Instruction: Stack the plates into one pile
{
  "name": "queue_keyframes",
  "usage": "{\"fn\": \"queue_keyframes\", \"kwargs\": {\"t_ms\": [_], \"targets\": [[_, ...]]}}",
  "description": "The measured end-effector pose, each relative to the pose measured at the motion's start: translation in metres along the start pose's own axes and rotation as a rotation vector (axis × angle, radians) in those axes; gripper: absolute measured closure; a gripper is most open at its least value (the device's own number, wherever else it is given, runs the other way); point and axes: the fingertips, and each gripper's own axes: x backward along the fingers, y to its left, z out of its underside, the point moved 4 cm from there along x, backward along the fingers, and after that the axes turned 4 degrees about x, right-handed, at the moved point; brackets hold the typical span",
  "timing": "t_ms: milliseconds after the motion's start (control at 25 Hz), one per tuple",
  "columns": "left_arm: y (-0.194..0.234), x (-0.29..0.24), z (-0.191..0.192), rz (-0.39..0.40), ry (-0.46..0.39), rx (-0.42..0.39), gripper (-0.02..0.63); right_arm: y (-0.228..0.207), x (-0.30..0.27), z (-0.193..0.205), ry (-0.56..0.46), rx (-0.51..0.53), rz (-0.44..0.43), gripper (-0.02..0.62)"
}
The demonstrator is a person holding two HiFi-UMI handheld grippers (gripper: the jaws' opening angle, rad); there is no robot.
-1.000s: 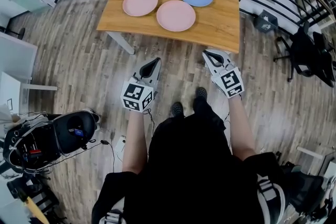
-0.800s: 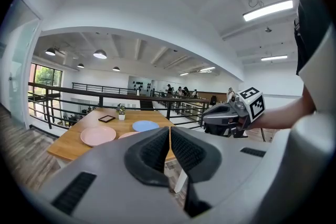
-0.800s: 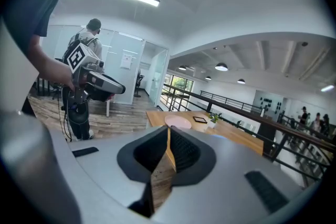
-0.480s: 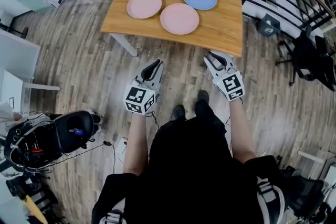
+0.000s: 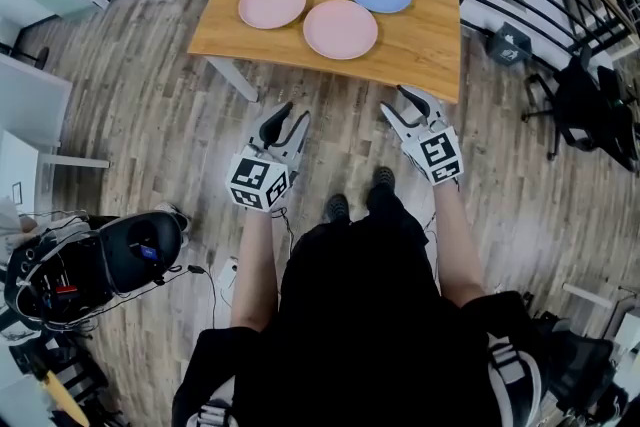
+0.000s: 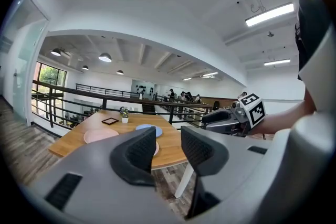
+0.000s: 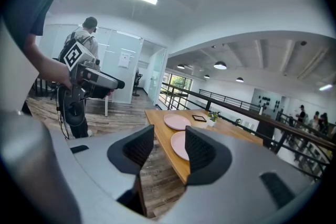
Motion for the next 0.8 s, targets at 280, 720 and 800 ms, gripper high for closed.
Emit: {"fn": "queue_keyframes", "kwargs": {"t_ms": [280,720,800], "targets": [[-0.004,0.0,0.008,0.019,0.028,-0.008,0.414,0.002,0.004,0.006,0.0,-0.019,-0.001,0.387],[0.009,-0.017,0.007,0.016,0.045,-0.007,0.411,-0.017,-0.017,0.008,-0.012,-0.043,-0.002,0.403],[0.009,-0.02,0.007,0.013,0.05,-0.008,0.411,-0.02,-0.019,0.013,-0.005,-0.048,-0.006,0.403]]}}
